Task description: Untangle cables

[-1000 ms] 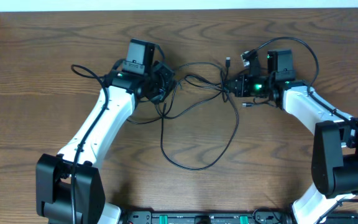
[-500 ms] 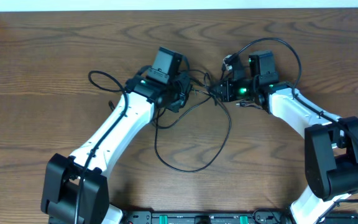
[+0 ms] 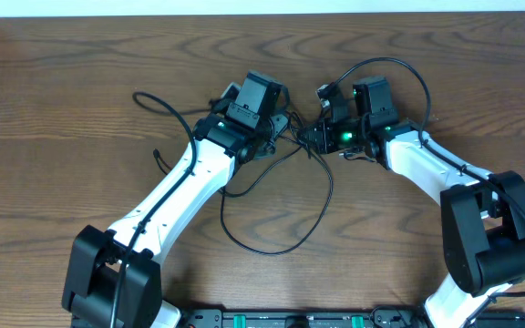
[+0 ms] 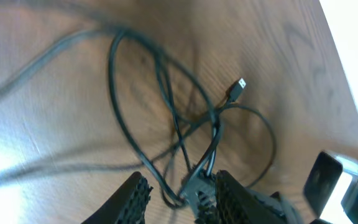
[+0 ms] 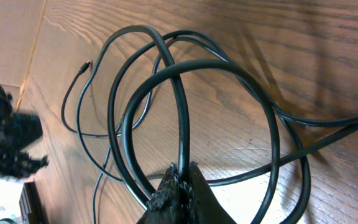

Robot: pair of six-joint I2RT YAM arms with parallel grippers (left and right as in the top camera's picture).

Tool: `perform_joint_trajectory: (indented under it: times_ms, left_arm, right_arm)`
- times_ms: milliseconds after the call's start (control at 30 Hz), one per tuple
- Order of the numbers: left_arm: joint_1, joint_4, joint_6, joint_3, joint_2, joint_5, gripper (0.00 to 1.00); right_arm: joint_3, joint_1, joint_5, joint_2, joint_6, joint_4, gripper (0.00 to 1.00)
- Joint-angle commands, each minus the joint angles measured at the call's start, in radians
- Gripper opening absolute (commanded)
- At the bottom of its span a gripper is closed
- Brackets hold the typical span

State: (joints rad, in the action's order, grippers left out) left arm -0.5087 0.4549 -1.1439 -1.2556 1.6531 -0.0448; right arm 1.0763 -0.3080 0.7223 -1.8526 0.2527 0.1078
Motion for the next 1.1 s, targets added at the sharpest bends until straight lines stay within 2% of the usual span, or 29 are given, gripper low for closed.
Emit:
perform_joint_trajectory:
  times_ms: [0, 100, 200, 300, 433, 800, 1067]
  left_arm:
    - [-0.002, -0.013, 0.362, -0.005, -0.006, 0.056, 0.32]
    - [-0.002, -0.013, 0.486, -0.005, -0.006, 0.053, 0.32]
    - [-0.002, -0.013, 0.513, -0.005, -0.006, 0.053, 0.32]
    - [-0.002, -0.016, 0.505, -0.005, -0.006, 0.052, 0.32]
    - [-0.003, -0.019, 0.432, -0.005, -0.004, 0.036, 0.32]
    - [-0.058, -0.080, 0.424, -0.005, 0.100, -0.026, 0.32]
    - [-0.059, -0.092, 0.424, -0.005, 0.105, -0.025, 0.32]
  right_arm:
    - [0.003, -0.006, 0.068, -0.004, 0.000, -0.008, 0.01]
    - [0.003, -0.006, 0.135, -0.004, -0.014, -0.019, 0.01]
    - [0.003, -0.006, 0.175, -0.004, -0.023, -0.022, 0.01]
    - [0.003, -0.006, 0.175, -0.004, -0.023, -0.022, 0.01]
    - [0.003, -0.006, 0.174, -0.004, -0.023, -0.022, 0.01]
    - [0.003, -0.006, 0.170, -0.004, -0.025, -0.020, 0.01]
    - [0.003, -0.005, 0.166, -0.004, -0.026, -0.018, 0.01]
